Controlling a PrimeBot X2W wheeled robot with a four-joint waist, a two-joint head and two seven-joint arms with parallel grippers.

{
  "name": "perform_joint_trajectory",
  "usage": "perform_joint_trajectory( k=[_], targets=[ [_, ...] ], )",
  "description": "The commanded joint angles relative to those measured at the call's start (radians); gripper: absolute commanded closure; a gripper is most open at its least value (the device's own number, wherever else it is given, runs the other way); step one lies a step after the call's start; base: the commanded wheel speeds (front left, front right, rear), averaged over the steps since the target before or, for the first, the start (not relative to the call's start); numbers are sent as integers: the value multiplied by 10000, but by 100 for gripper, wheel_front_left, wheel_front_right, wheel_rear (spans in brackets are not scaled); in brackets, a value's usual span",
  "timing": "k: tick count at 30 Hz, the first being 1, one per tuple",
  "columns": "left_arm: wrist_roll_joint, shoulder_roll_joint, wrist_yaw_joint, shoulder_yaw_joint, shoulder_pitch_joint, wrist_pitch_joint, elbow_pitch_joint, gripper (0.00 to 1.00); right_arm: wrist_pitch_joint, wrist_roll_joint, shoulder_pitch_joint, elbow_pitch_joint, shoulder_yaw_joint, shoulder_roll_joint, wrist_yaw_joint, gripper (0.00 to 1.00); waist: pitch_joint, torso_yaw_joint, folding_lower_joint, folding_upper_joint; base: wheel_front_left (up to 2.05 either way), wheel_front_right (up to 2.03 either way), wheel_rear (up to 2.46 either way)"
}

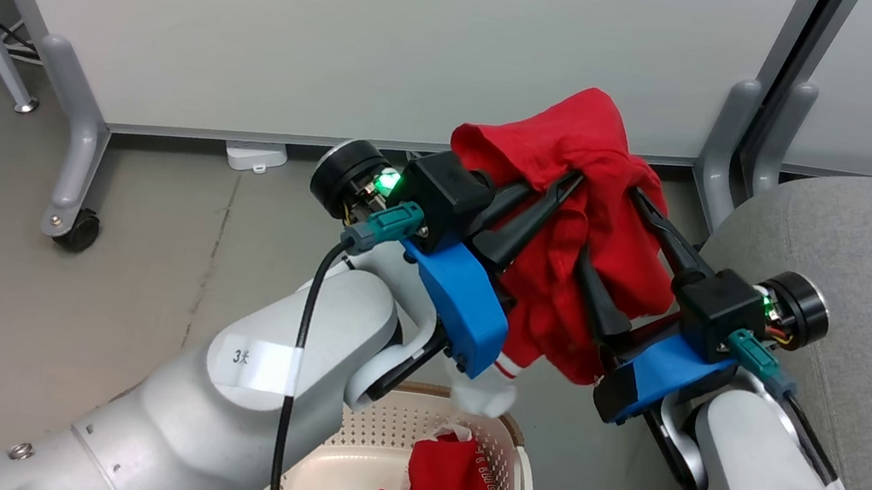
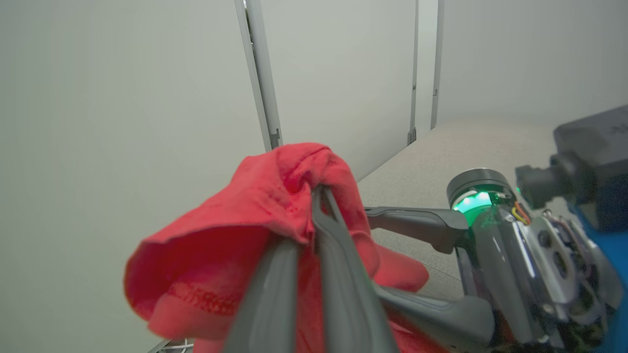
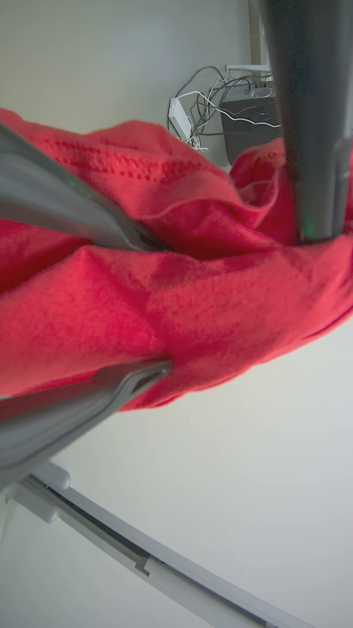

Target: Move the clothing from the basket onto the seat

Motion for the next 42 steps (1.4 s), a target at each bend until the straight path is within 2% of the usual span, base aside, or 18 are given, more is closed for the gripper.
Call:
perform_joint_trajectory(
  k=[1, 7, 9, 40, 41, 42],
  targets=[
    [53, -42, -2, -49, -126, 16, -25, 100, -35, -198, -224, 177, -121, 76, 1, 0, -7, 11, -1, -1, 0, 0, 0],
    [19, -63, -34, -119, -158, 8, -46, 100, -35, -549, -455, 467, -430, 306, 1, 0, -1, 20, -1, -1, 0, 0, 0],
    [5, -69, -44, -131, -170, 7, -43, 100, -35, -580, -476, 575, -489, 361, 1, 100, 4, 18, -1, -1, 0, 0, 0],
    [-164, 16, -37, -327, -173, 68, 76, 100, -35, -380, -337, 561, -579, 531, 1, 100, -83, -29, -1, -1, 0, 0, 0],
    [-200, 7, 20, -268, -157, 28, 64, 0, -35, -373, -329, 550, -582, 533, 1, 100, -83, -33, -1, -1, 0, 0, 0],
    [-210, -3, 43, -253, -147, 4, 57, 0, -35, -369, -324, 544, -583, 535, 1, 100, -82, -36, -1, -1, 0, 0, 0]
  ],
)
